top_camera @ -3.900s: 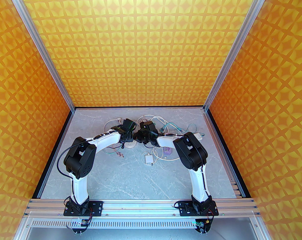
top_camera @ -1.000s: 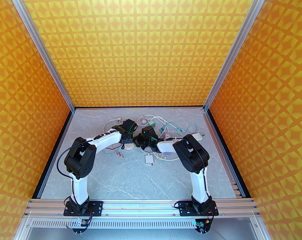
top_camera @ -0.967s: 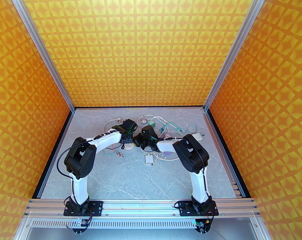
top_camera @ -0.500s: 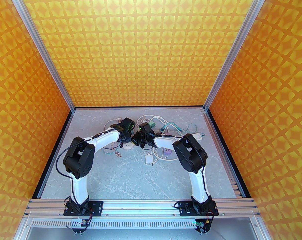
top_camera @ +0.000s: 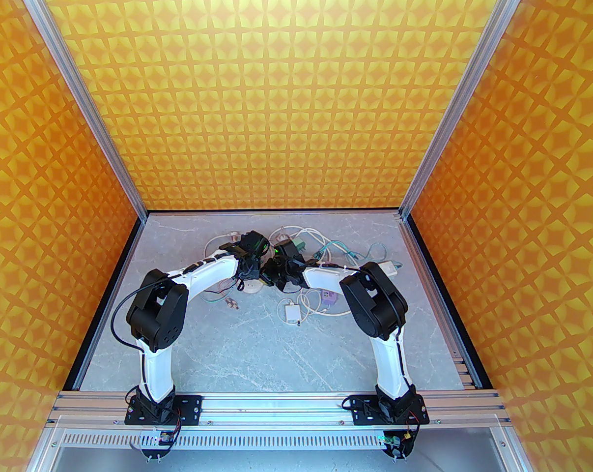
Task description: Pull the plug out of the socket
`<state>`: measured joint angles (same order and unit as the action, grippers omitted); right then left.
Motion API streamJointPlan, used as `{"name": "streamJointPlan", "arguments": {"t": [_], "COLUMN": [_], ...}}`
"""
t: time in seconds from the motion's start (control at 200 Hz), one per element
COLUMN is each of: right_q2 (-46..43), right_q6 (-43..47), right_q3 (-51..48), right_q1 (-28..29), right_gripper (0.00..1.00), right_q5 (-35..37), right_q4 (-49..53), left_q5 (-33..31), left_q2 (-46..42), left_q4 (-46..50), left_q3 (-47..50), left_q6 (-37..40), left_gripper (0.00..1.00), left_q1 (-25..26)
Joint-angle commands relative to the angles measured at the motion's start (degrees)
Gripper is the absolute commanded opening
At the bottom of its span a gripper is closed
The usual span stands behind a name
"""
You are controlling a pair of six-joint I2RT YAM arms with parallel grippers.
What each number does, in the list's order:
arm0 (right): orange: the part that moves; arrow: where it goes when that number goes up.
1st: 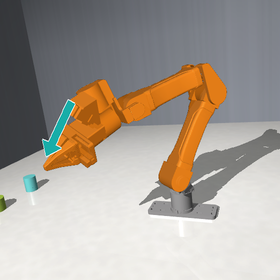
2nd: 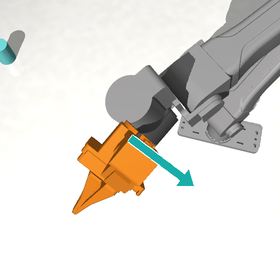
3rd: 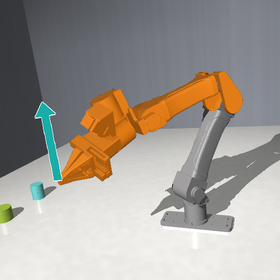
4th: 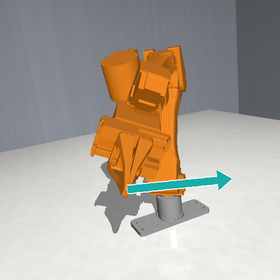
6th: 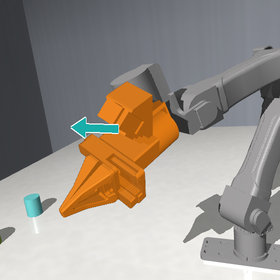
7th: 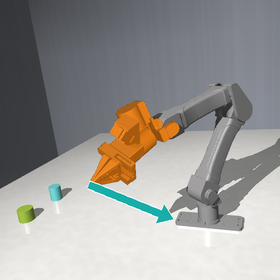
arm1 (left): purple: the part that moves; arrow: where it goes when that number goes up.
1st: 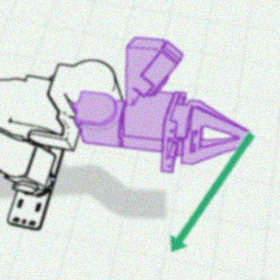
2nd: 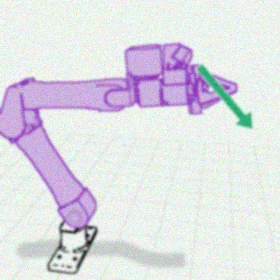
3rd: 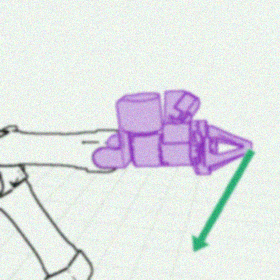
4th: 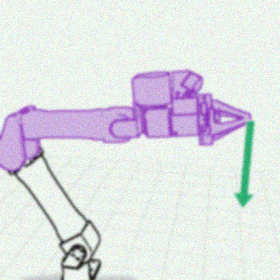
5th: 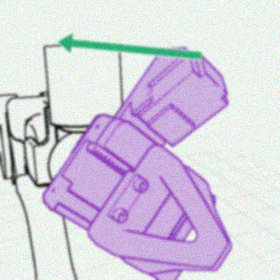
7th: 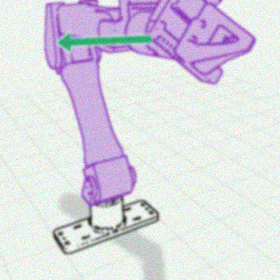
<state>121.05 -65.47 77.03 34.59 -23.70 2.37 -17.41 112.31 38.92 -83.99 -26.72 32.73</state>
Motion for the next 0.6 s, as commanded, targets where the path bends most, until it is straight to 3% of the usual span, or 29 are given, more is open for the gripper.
{"name": "streamJointPlan", "arguments": {"t": [0.0,0.135,0.23,0.37,0.485,0.595], "right_q2": [5.73,5.43,5.56,5.68,5.78,5.91], "right_q6": [-0.73,-0.23,-0.09,0.17,0.19,0.22], "right_q3": [-1.89,-1.18,-0.74,-0.46,-0.71,-0.92], "right_q1": [1.03,1.07,1.16,1.16,1.10,1.10], "right_gripper": [0.00,0.00,0.00,0.00,0.00,0.00], "right_q5": [6.74,7.14,7.09,7.02,7.01,7.03], "right_q4": [11.39,12.28,12.48,12.80,12.75,12.49], "left_q5": [7.31,7.78,0.50,-4.33,-4.39,0.76], "left_q2": [-3.94,-4.03,-1.39,2.56,2.64,0.01], "left_q4": [-3.37,-2.28,1.42,4.97,5.04,2.88], "left_q3": [2.93,1.70,-2.62,-6.72,-6.29,-3.51], "left_q6": [-1.69,-1.20,1.65,2.90,2.32,0.52], "left_gripper": [0.00,0.00,0.00,0.00,0.00,0.00], "left_q1": [-1.14,-0.78,2.90,4.62,5.97,2.61]}}
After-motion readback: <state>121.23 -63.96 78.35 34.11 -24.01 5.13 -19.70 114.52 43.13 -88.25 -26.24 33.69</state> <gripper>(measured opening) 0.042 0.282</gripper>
